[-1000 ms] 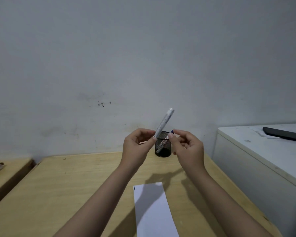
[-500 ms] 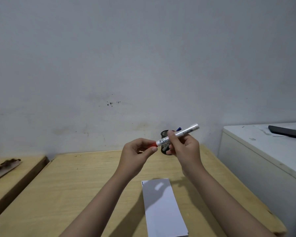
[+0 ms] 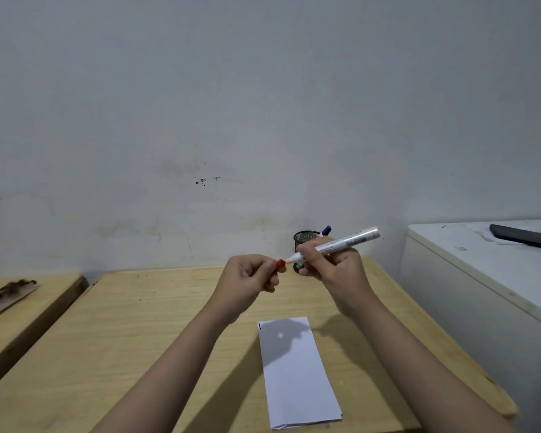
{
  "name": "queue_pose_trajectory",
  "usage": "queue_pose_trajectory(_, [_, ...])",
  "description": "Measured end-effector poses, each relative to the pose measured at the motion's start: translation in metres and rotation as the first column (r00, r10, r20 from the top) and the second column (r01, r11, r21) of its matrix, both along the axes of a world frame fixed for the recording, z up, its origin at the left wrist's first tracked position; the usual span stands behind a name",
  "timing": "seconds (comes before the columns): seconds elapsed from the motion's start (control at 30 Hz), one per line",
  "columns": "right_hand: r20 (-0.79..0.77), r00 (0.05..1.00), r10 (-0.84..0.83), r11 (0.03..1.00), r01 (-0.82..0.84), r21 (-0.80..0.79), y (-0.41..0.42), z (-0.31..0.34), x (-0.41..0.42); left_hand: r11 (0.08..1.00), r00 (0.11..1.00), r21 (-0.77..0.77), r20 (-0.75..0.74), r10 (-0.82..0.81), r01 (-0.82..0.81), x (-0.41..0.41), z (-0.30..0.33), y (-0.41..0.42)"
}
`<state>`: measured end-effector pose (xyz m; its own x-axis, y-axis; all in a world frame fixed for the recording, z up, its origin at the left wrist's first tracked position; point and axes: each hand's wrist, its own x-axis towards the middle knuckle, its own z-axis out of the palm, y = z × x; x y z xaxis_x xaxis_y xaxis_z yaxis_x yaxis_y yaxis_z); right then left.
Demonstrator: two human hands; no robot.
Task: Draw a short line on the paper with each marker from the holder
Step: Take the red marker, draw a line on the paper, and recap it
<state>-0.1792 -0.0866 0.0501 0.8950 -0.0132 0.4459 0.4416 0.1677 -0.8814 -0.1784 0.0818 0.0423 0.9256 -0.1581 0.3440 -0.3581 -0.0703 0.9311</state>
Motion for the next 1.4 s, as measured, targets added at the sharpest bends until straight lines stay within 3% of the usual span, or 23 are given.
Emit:
queue_pose_trajectory(0.13, [-0.037, 0.999, -0.034, 0.999, 0.035, 0.036, -0.02, 0.005, 0.004, 0.998, 0.995, 0.028, -0.083, 0.053, -0.051, 0.013, -0.013, 0.019])
queue_pose_trajectory(0.3, [-0.039, 0.994, -0.101, 0.995, 0.1, -0.021, -0.025, -0.005, 0.008, 0.957, 0.969, 0.199, -0.083, 0.233, -0.212, 0.043, -0.034, 0.026])
queue_pose_trajectory(0.63, [-0.08, 0.99, -0.113, 0.99, 0.106, -0.096, -0.019, -0.035, 0.026, 0.822, 0.952, 0.528, -0.078, 0.296, -0.212, 0.099, -0.082, 0.014])
queue_pose_trajectory(0.9, [-0.112, 0.989, -0.099, 0.987, 0.084, -0.134, -0.017, -0.055, 0.035, 0.808, 0.946, 0.562, -0.133, 0.297, -0.175, 0.104, -0.112, 0.015])
queue_pose_trajectory(1.2, [-0.219, 0.973, -0.069, 0.997, 0.058, -0.057, -0.005, -0.07, 0.036, 0.893, 0.933, 0.403, -0.198, 0.3, -0.201, 0.074, -0.112, 0.031])
queue_pose_trajectory(1.4, [-0.364, 0.928, -0.078, 0.997, 0.075, -0.021, 0.028, -0.086, 0.041, 0.834, 0.942, 0.541, -0.213, 0.261, -0.109, 0.044, -0.117, 0.037])
